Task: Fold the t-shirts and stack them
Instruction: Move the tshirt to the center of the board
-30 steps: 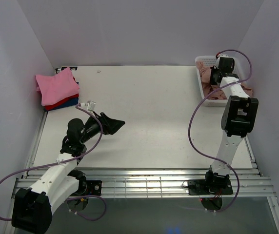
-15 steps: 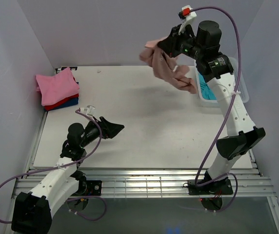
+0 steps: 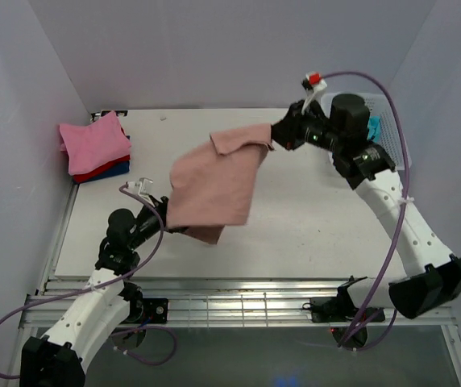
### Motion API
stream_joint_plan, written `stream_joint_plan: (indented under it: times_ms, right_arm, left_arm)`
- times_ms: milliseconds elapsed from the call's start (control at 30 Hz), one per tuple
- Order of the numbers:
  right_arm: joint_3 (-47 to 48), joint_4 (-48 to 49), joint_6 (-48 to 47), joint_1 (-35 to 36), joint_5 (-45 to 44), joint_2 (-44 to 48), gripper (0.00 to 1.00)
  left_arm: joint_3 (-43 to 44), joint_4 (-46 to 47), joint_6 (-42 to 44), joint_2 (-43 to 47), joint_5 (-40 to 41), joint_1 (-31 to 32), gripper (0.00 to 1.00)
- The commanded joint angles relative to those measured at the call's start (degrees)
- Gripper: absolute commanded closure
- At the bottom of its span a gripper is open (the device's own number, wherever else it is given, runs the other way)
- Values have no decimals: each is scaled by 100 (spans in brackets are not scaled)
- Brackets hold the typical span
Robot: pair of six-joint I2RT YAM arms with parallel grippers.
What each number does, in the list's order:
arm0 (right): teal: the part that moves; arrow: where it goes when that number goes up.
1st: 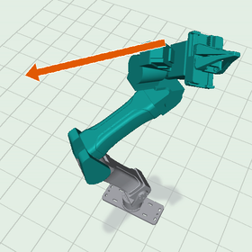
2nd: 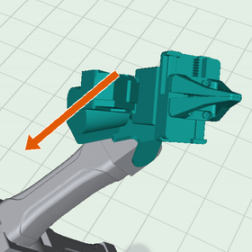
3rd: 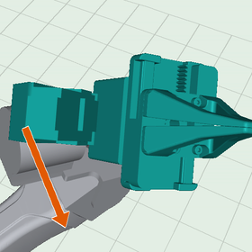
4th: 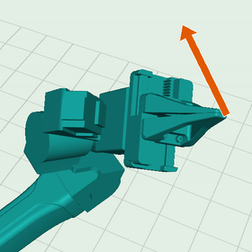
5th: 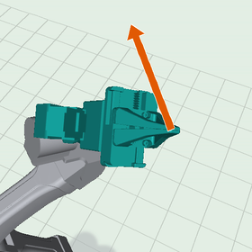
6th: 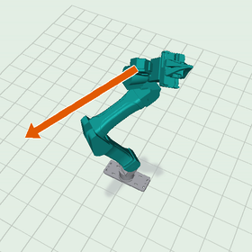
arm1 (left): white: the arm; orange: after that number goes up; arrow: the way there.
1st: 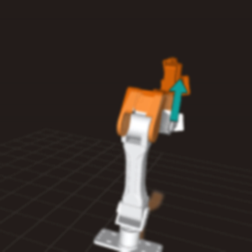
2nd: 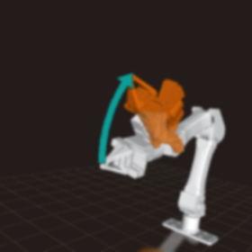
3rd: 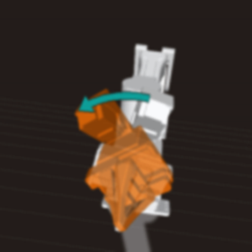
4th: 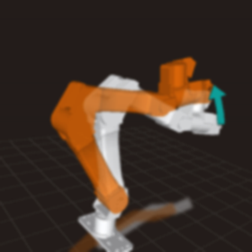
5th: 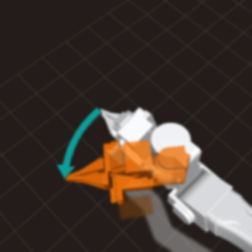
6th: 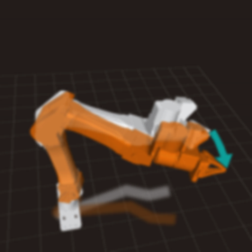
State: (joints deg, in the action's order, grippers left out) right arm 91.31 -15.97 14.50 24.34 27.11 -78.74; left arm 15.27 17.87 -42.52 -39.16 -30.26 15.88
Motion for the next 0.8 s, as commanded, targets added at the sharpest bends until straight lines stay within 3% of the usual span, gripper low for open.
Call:
stream_joint_plan:
  times_ms: [0, 67, 200, 300, 433, 467, 667, 767]
  right_arm:
    - [-2060, 269, -114, -61, -2036, 438, 92]
    - [-3095, 313, -53, -70, -2960, 465, 92]
    - [-3962, -63, 306, -87, -4481, 149, 92]
    - [-4208, -127, 317, -52, -4882, 200, 78]
    - [-4139, 129, -174, 141, -4348, 752, 69]
    - [-4078, 146, -298, 298, -4207, 859, 60]
    - [-3366, 85, -668, 887, -2169, 1089, 40]
    - [-3295, 321, -764, 1483, -1491, 817, 38]
  left_arm:
    - [248, -564, 235, 364, 309, -6, 2]
    - [362, -959, 489, 356, 573, -15, 2]
    - [758, -1628, 824, 198, 925, -15, 2]
    - [811, -1681, 798, 259, 1109, -15, 2]
    - [724, -1629, 885, 242, 1470, -6, 2]
    - [645, -1620, 912, 198, 1549, -6, 2]
    - [258, -1278, 912, -363, 2260, -6, 2]
    - [196, -1190, 982, -592, 2717, -6, 2]
